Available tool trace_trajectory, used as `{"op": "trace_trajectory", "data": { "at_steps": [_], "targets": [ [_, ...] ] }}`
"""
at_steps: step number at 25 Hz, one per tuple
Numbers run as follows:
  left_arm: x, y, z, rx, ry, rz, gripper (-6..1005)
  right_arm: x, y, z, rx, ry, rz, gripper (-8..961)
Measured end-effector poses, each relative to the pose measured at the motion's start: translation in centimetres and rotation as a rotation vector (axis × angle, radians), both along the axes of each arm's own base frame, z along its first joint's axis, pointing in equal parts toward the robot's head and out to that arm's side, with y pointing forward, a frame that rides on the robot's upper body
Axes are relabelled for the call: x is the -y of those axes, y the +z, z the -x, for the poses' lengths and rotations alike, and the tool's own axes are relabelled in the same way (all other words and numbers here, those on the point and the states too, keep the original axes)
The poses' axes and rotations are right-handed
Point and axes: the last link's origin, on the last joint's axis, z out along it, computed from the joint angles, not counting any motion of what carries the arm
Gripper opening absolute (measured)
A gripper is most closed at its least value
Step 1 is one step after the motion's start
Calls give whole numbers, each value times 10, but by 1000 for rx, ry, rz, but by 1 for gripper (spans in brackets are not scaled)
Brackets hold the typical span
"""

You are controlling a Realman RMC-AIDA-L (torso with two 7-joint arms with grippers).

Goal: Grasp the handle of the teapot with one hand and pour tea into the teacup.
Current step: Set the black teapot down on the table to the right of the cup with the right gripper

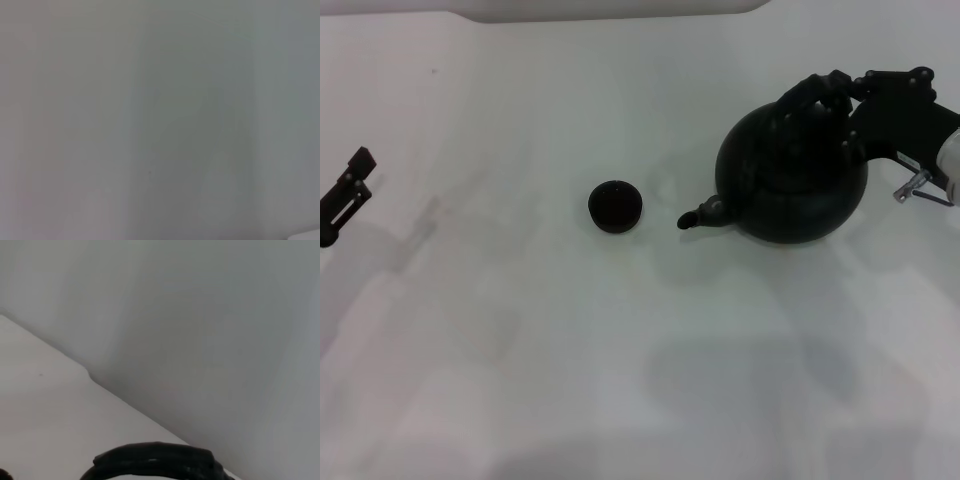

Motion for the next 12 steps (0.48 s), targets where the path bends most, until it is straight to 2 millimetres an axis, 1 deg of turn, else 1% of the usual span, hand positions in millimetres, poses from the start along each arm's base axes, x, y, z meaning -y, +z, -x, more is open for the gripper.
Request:
{"op": "trace_trajectory", "data": {
  "at_steps": [12],
  "targets": [
    [-4,0,0,-6,3,2,754,-3,4,-3,-40,-5,7,115]
  ]
}}
